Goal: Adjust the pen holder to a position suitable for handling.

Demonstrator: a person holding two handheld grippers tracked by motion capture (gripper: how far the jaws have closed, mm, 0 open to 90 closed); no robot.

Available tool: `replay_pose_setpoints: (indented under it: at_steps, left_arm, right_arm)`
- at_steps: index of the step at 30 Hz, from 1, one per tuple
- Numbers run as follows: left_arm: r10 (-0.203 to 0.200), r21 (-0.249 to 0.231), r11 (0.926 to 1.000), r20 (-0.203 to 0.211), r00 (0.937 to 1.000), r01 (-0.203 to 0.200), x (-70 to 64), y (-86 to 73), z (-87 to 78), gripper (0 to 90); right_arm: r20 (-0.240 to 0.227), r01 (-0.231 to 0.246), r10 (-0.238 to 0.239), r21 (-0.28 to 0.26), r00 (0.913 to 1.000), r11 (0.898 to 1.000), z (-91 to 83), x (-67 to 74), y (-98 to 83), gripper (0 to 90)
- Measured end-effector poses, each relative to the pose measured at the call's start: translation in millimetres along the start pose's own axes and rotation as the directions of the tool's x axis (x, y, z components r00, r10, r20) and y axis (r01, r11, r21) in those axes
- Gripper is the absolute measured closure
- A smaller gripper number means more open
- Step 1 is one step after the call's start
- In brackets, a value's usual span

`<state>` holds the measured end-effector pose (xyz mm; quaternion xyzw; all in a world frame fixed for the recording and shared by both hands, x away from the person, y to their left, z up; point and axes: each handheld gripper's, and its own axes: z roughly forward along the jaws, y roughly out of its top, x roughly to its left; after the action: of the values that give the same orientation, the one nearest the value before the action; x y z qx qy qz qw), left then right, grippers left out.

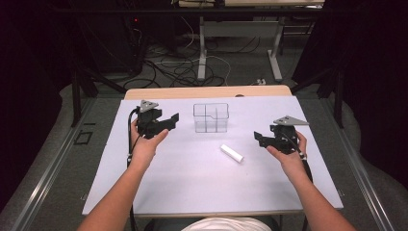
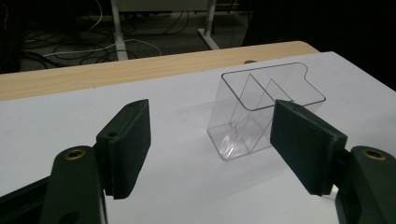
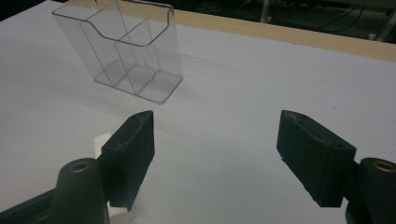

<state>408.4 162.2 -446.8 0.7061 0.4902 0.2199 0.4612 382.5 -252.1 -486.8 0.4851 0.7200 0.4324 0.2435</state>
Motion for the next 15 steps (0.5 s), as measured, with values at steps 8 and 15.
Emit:
replay_pose_setpoints:
  at_steps: [8, 15]
  left_arm:
    - [-0.028, -0.008, 0.9996, 0.04, 0.9988, 0.029, 4.9, -23.4, -12.5, 16.2]
    - [0.007, 0.034, 0.9994, 0.093, 0.9956, -0.01, 4.5, -46.0, -9.9, 6.1]
  right_arm:
    - [-0.064, 0.066, -0.065, 0.014, 0.9958, 0.998, 4.9, 13.0, 2.3, 26.5]
    - [-0.116, 0.119, -0.112, 0.049, 0.9869, 0.992, 13.2, 21.0, -2.7, 29.8]
